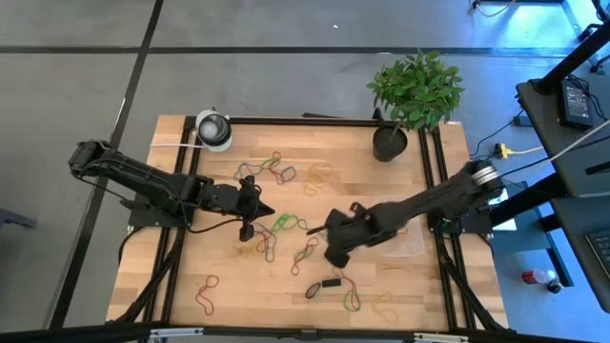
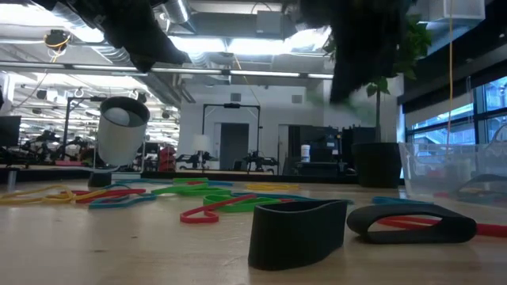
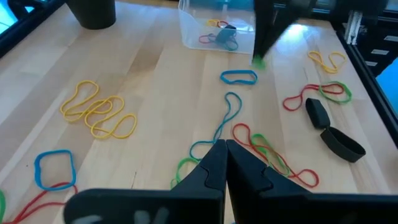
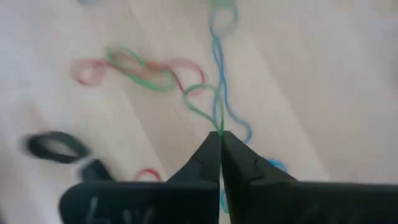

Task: Pick and place rubber bands into bin
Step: Put the green rubber band into the transparent bin

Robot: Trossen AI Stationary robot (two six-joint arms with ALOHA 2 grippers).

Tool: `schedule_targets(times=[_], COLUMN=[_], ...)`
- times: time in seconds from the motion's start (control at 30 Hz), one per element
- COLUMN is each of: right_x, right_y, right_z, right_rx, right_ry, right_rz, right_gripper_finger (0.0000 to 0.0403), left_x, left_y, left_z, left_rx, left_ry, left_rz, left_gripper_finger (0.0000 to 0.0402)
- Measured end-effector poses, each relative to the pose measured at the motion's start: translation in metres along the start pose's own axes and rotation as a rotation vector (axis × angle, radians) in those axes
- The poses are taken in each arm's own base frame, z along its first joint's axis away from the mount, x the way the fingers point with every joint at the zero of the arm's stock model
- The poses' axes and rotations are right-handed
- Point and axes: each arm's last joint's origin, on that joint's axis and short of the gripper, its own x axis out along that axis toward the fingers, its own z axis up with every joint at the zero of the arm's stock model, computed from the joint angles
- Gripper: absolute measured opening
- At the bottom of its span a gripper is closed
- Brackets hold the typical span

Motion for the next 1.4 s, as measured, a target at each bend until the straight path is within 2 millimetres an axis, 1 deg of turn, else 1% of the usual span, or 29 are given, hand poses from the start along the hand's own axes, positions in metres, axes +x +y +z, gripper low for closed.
schedule_targets(times=[0.07,0.13,0.27,0.37,0.43,0.5,0.57,0.73,0.83,0.9,1.0,1.17,1.4], right_x=[-0.026,-0.047,-0.086,-0.099,-0.102,-0.098,-0.088,-0.05,-0.029,-0.019,-0.011,-0.005,-0.005], right_y=[-0.009,-0.019,-0.048,-0.069,-0.081,-0.091,-0.098,-0.114,-0.123,-0.127,-0.131,-0.134,-0.132], right_z=[0.003,0.002,-0.01,-0.024,-0.035,-0.046,-0.058,-0.091,-0.108,-0.115,-0.122,-0.127,-0.126], right_rx=[-0.012,-0.02,-0.006,0.014,0.036,0.063,0.077,0.108,0.11,0.11,0.116,0.118,0.172], right_ry=[-0.042,-0.059,-0.004,0.081,0.122,0.149,0.173,0.252,0.279,0.303,0.351,0.357,0.344], right_rz=[0.009,0.001,-0.075,-0.171,-0.213,-0.217,-0.203,-0.125,-0.129,-0.135,-0.135,-0.132,-0.127], right_gripper_finger=[0.0002,0.0002,0.0002,0.0001,0.0001,0.0001,0.0,0.0,0.0,0.0,0.0007,0.0031,0.0084], left_x=[0.0,0.0,0.0,0.0,0.0,0.0,0.0,0.0,0.0,0.0,0.0,0.0,0.0], left_y=[0.0,0.0,0.0,0.0,0.0,0.0,0.0,0.0,0.0,0.0,0.001,0.002,0.002], left_z=[0.0,0.0,0.0,0.0,0.0,0.0,0.0,0.001,0.001,0.001,0.001,0.002,0.002], left_rx=[0.0,0.0,0.0,-0.001,-0.001,-0.001,-0.001,-0.003,-0.004,-0.003,-0.003,-0.005,-0.005], left_ry=[0.0,0.0,0.001,0.0,0.0,0.0,-0.001,-0.011,-0.015,-0.015,-0.021,-0.032,-0.033], left_rz=[0.0,0.0,-0.004,-0.004,-0.003,-0.001,0.0,-0.002,0.001,0.008,0.031,0.072,0.075], left_gripper_finger=[0.0001,0.0001,0.0001,0.0001,0.0001,0.0001,0.0001,0.0001,0.0001,0.0001,0.0001,0.0001,0.0001])
